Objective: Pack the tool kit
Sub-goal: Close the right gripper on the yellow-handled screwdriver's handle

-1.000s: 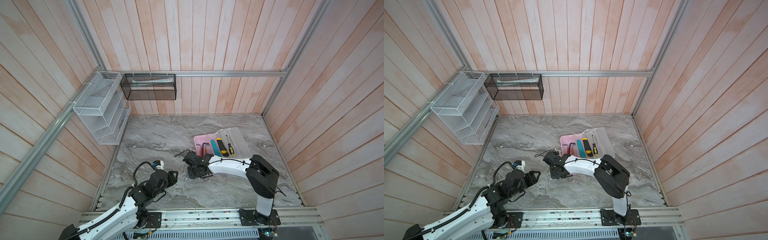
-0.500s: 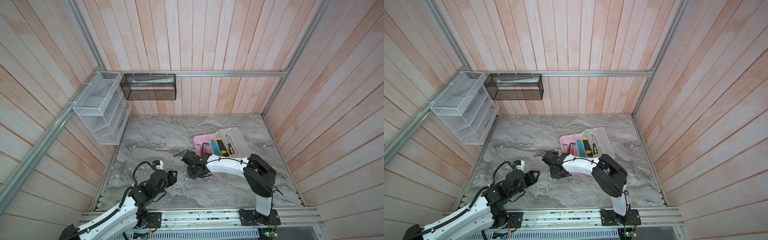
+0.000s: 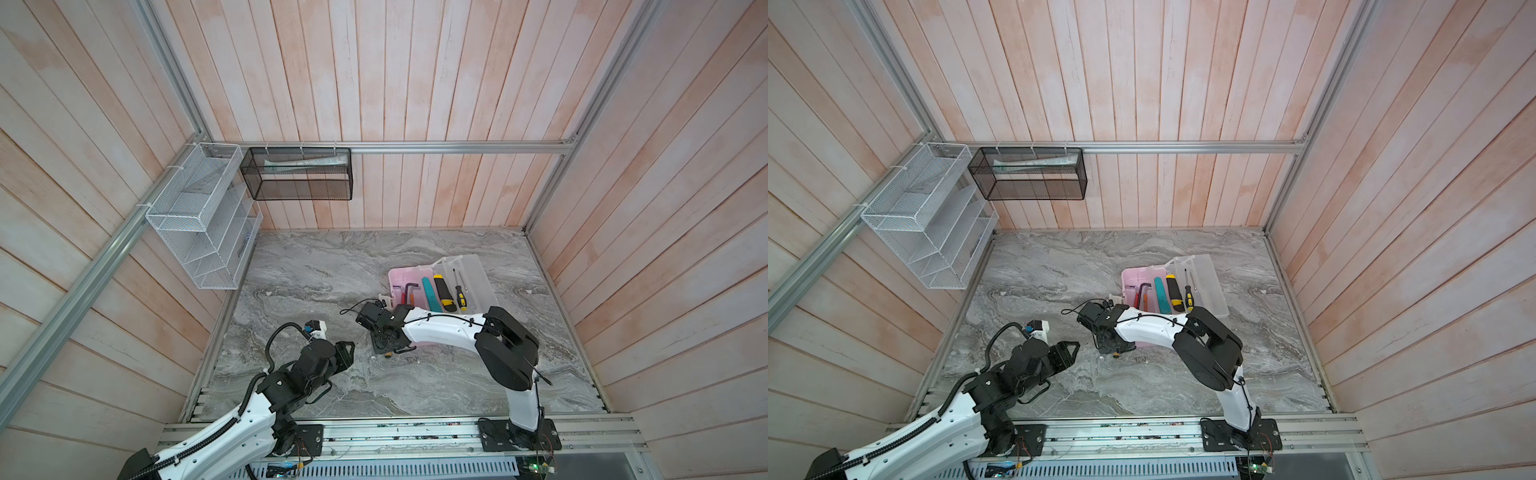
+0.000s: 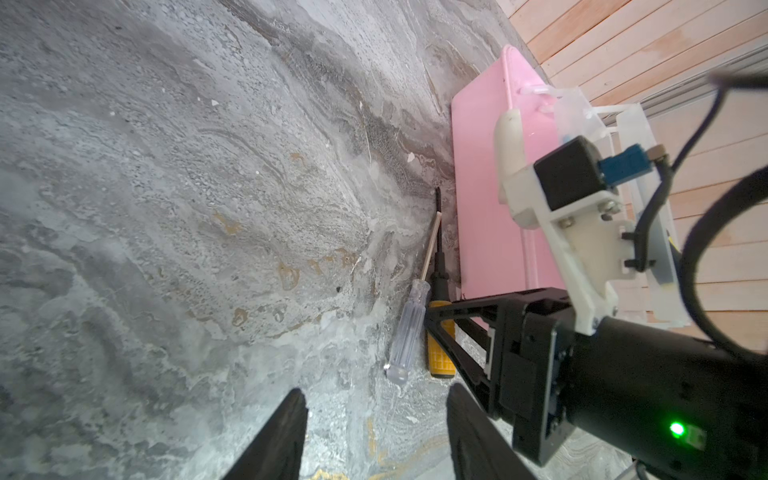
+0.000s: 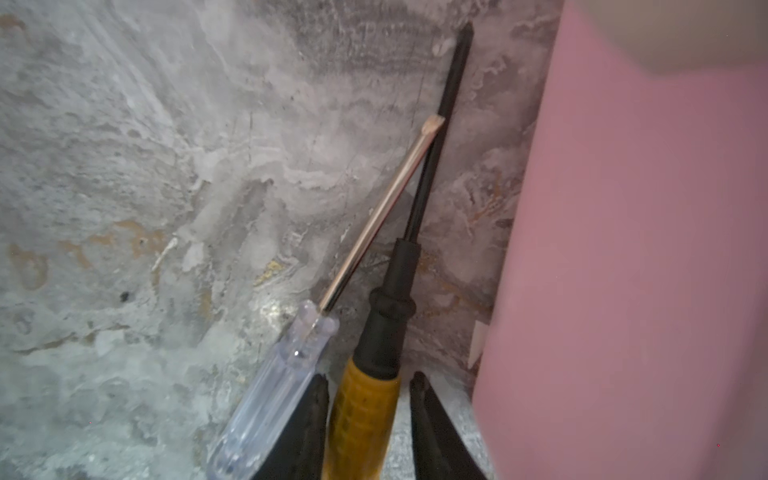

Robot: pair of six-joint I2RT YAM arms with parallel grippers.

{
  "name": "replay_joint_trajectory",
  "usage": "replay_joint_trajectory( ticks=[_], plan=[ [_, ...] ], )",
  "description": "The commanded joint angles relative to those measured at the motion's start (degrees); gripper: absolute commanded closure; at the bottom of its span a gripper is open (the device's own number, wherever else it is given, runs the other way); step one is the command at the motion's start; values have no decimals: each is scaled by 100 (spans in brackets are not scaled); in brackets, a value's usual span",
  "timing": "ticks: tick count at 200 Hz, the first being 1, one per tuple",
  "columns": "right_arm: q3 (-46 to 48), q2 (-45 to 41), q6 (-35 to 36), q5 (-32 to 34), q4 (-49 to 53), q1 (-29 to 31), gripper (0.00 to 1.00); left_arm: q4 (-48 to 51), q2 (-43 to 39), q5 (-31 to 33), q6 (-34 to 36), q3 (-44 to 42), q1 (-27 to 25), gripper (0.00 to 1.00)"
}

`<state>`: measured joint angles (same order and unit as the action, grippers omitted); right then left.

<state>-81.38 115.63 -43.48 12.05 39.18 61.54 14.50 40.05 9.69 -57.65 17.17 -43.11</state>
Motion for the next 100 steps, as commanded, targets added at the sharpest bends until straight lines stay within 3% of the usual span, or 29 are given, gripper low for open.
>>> replay_joint_trajectory(
  ticks=[1,100],
  plan=[
    [-159,303,-15,132,215,155,66,-112,-16,151,100,-89,29,43],
    [-313,478,-118,268,405,236,67,-226,33,254,277,-143,31,43]
  ],
)
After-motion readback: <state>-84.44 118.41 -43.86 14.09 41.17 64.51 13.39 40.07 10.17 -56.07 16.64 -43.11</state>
